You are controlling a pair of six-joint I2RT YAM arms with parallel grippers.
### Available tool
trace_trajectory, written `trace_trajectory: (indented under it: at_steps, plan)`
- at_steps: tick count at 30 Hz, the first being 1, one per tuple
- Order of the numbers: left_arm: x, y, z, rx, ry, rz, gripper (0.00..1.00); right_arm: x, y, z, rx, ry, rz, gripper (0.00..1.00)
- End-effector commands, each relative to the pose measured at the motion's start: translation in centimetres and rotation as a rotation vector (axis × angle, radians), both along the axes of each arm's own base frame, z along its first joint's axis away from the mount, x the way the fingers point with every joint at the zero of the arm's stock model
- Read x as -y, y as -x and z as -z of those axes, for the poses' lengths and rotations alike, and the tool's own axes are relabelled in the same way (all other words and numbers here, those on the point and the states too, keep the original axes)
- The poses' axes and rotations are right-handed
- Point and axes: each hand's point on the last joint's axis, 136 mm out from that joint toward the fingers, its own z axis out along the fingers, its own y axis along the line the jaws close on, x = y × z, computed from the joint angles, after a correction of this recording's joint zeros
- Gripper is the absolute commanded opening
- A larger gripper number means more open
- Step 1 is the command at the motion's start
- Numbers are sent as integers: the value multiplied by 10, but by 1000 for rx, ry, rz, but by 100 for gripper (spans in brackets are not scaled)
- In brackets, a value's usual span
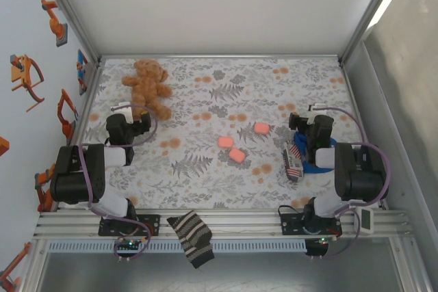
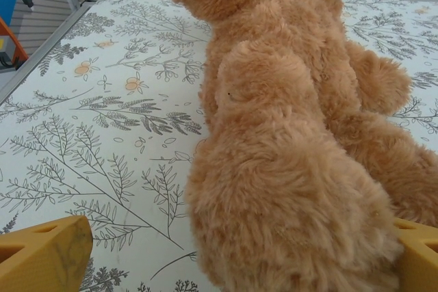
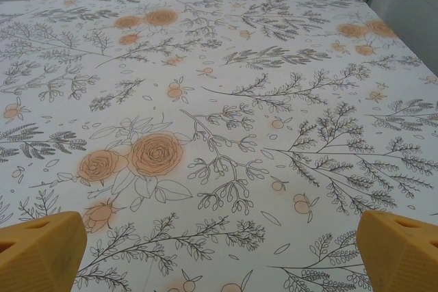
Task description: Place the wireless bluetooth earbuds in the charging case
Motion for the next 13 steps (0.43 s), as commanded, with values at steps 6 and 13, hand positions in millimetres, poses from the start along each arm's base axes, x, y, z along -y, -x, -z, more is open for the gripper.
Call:
trace_trajectory:
  at_steps: [6,13]
  plan:
    - [2,0,-1,-3,9,5,96,2,-2,-5,13,4,8,100]
    - [2,1,0,-5,9,3,96,2,-2,-5,10,4,9,100]
